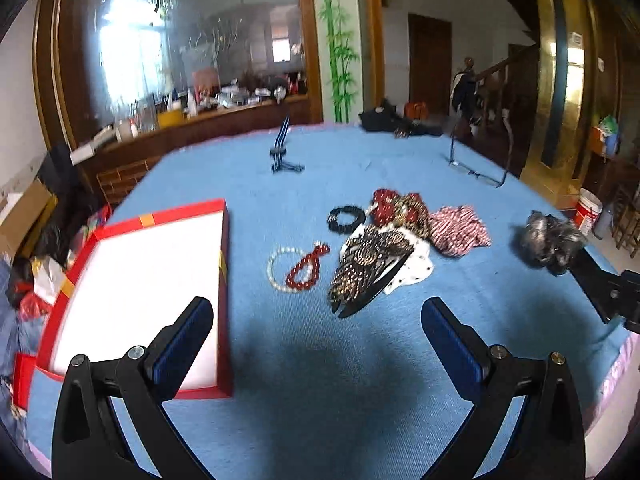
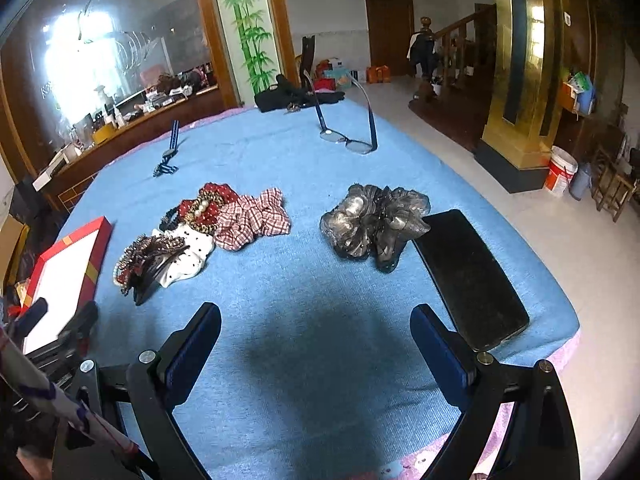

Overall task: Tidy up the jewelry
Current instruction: 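Move left gripper toward the rhinestone clip while right gripper approaches the grey sheer scrunchie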

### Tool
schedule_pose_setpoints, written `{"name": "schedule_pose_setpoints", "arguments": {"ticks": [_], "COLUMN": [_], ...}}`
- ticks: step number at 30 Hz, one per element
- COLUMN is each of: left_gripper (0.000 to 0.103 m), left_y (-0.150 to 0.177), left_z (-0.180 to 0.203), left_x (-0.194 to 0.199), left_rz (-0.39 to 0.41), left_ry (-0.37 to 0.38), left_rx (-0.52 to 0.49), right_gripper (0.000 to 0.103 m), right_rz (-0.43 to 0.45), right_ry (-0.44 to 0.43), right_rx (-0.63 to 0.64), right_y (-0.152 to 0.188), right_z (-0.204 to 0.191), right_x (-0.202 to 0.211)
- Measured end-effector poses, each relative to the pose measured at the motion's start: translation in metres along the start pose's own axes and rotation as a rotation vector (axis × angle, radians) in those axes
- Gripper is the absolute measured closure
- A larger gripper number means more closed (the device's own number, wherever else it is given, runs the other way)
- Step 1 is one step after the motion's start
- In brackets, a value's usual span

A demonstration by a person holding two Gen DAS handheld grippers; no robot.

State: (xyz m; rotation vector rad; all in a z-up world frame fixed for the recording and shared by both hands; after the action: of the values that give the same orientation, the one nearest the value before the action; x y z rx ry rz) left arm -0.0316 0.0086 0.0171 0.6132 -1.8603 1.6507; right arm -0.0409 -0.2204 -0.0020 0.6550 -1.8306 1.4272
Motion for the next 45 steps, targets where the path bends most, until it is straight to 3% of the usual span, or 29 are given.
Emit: {"name": "schedule_pose_setpoints", "arguments": {"ticks": [8,45], "left_gripper": [0.000,0.000], "left_y": [0.004,0.005], "left_z": [-0.008,-0.005], "left_x": [0.010,-0.024], "left_rz": [0.016,-0.060], "left_ry": [-0.004,-0.010], "left_rx": [-0.003,-0.025], "right_gripper": [0.006,0.006], "right_rz": [-0.009,-0.079], "right_ry": [0.013,0.012], "right_rx": [0.001,-0.031], "right_y": [0.008,0.003], "right_z": [-0.005,0.001], "right_x": [0.001,-0.025]}}
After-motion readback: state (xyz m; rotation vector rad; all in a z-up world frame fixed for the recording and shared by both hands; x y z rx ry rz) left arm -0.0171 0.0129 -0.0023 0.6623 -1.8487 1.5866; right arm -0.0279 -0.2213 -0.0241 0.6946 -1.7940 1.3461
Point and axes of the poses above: each gripper's, at about its wrist camera, not at the fingertips, and x roughly against the way its jaws point, z to its right, y to its underside, the point moved 10 cm from there along -x, roughly the way its jaws point, and after that the axes turned 6 degrees about -z, right-handed, at the moved point
